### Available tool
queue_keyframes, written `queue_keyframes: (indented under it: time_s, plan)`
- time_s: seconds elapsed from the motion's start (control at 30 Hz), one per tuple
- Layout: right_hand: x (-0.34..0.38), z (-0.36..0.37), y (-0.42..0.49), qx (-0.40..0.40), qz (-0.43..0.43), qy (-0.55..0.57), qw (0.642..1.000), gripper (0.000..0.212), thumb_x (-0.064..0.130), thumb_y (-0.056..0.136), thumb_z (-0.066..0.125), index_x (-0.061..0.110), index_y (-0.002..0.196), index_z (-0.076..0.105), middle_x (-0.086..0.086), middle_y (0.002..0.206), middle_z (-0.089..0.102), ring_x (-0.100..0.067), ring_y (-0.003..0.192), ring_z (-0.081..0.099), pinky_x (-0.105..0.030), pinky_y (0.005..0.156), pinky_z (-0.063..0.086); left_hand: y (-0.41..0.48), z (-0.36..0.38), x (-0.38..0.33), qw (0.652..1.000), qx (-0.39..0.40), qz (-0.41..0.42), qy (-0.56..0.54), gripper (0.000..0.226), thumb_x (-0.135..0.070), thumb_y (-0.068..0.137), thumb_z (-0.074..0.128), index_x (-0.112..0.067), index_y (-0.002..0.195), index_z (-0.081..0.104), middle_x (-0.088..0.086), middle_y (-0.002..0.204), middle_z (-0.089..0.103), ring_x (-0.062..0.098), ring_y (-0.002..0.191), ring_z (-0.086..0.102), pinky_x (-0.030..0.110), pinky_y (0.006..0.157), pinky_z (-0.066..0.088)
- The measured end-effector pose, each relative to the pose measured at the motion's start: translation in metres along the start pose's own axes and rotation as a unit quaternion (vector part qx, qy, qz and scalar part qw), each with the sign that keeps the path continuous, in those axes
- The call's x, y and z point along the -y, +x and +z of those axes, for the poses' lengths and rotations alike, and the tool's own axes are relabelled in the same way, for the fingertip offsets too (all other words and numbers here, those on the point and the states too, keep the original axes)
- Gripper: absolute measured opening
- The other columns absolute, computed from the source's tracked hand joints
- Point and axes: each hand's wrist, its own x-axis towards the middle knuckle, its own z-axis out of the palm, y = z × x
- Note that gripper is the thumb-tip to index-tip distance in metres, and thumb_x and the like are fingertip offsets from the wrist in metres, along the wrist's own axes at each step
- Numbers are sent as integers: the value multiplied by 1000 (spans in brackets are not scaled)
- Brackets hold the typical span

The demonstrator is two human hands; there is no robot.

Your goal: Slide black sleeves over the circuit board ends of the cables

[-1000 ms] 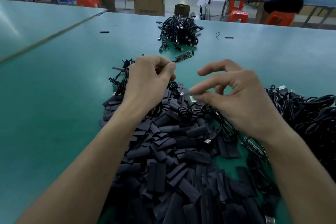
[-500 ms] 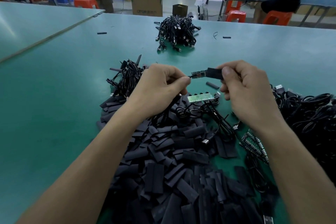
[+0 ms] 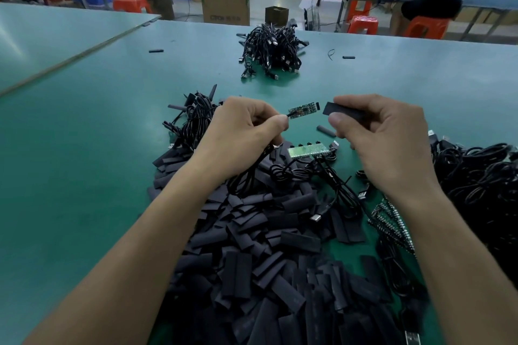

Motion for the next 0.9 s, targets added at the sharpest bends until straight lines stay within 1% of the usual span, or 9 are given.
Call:
queue_keyframes:
  time_s: [0.07,0.1,0.23,0.3,0.43,0.57,0.73,0.83,0.9]
  plan:
    - [1,1,0,-6,-20,-9,1000,25,24,86,77,32,108,72,28,83,68,7,78,68,-19,84,56,0,0,0,1000,1,0,-3,19,-22,94,67,-16,78,75,-13,60,69,-3,49,53,10,52,41]
    - [1,1,-1,-6,-28,-10,1000,24,24,86,77,34,107,70,28,81,68,7,77,68,-19,82,56,0,0,0,1000,1,1,-3,19,-22,94,67,-16,78,75,-13,59,69,-3,47,50,9,50,40]
    - [-1,4,-2,-14,-51,-8,999,22,22,89,74,35,105,67,19,81,71,-1,74,71,-24,76,59,1,-1,0,1000,6,2,-8,19,-22,94,66,-16,78,75,-13,58,67,0,49,51,12,51,41]
    - [-2,4,-2,-23,-59,0,998,20,21,89,74,33,105,68,18,81,71,-2,73,71,-22,74,58,0,-1,0,1000,11,4,-14,19,-21,94,66,-15,79,75,-12,56,66,0,48,49,11,50,39]
    - [-4,4,-2,-33,-72,8,997,18,20,90,73,33,102,69,18,77,71,-1,70,70,-19,70,56,0,-1,-1,999,25,9,-27,20,-19,95,65,-11,80,75,-10,53,60,0,40,39,10,44,31]
    - [-6,3,-2,-23,-78,19,996,19,18,90,73,34,98,69,17,75,71,1,66,68,-13,64,51,0,-2,-1,999,28,15,-28,21,-21,96,65,-11,80,75,-9,53,53,1,42,35,11,44,30]
    - [-7,4,-2,-16,-87,23,996,20,19,89,74,33,102,69,19,76,71,0,67,69,-13,66,52,-2,-3,-2,998,44,27,-22,23,-22,97,64,-10,81,76,-2,56,51,3,41,33,10,44,27]
    - [-7,4,-3,-18,-95,16,995,22,19,89,74,30,107,68,21,80,70,1,68,69,-11,68,52,-1,-3,-2,998,53,30,-22,22,-22,96,65,-11,81,76,-9,53,50,3,42,33,10,44,27]
    - [-7,3,-3,-17,-103,9,994,25,18,89,74,29,110,67,22,86,69,-1,73,70,-12,70,54,-1,-3,-1,997,60,33,-25,21,-22,96,65,-11,81,75,-13,50,49,2,42,33,10,44,27]
